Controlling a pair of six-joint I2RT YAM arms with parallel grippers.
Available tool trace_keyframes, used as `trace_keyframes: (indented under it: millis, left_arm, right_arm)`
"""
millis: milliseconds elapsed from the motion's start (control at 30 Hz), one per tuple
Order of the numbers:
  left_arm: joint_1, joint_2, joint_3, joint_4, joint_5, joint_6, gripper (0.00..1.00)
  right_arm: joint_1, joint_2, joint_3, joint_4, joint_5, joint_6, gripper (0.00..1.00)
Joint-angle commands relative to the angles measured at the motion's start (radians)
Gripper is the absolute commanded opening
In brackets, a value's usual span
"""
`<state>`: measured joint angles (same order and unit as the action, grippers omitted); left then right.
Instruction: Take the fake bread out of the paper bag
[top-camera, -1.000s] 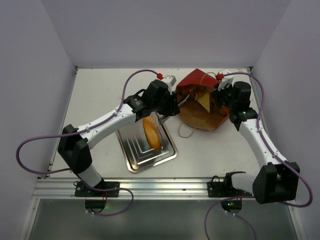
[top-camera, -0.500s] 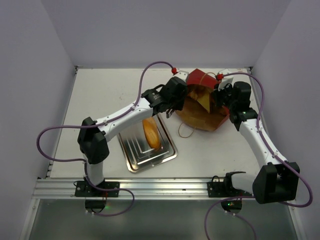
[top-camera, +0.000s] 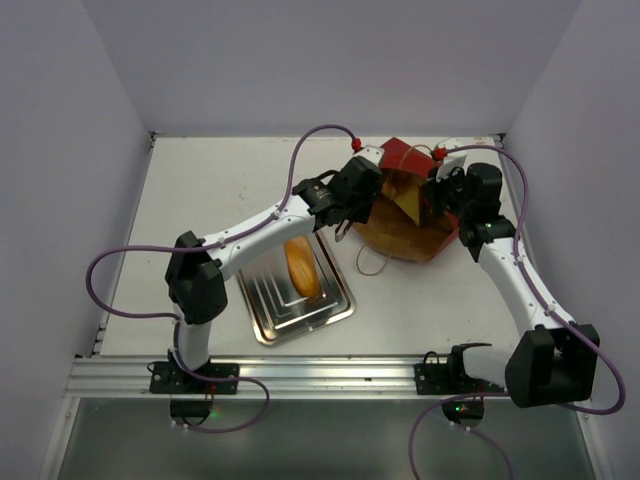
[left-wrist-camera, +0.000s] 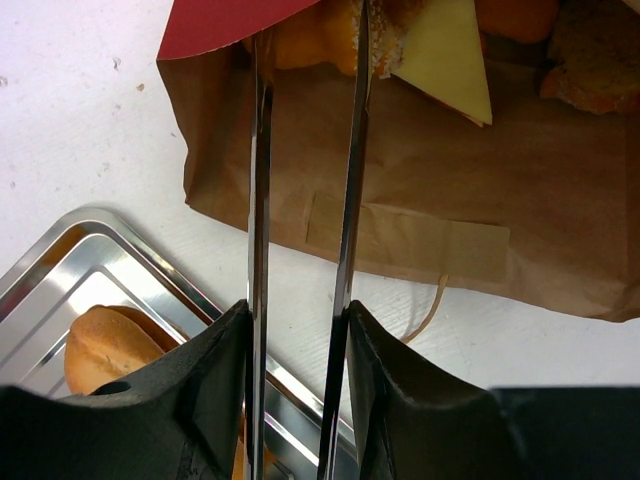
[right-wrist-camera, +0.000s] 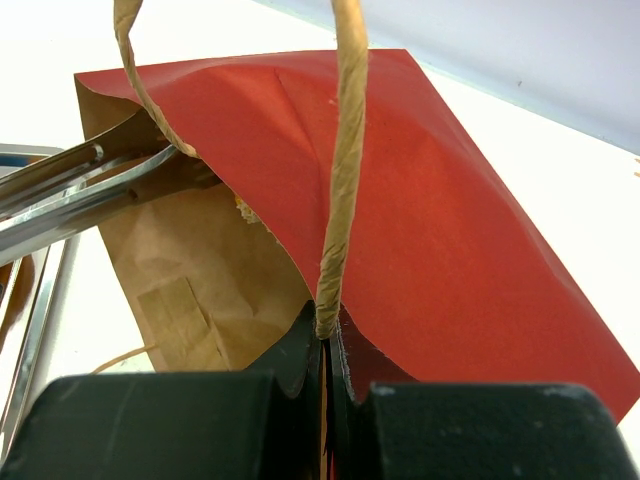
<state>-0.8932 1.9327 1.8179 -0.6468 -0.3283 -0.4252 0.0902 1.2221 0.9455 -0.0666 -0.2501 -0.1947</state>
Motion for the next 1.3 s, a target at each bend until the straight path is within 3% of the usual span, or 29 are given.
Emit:
trace_keyframes:
  millis: [0,867,1267]
  left_arm:
    - [-0.007,-0.029,0.034,0.021,-0.015,0.011,0.45]
    - [-0.01,-0.049,0.018,0.009,-0.005,-0.006,0.46]
    - [-0.021,-0.139,-0.106,0.072,0.017,0.003,0.45]
  right_arm:
    - [-0.006,-0.003,-0.004,0.024,-0.012,0.011,0.0]
    - [-0.004,-0.007,-0.005,0.022,-0.015,0.009,0.0]
    - [-0.004,-0.007,-0.005,0.022,-0.015,0.011,0.0]
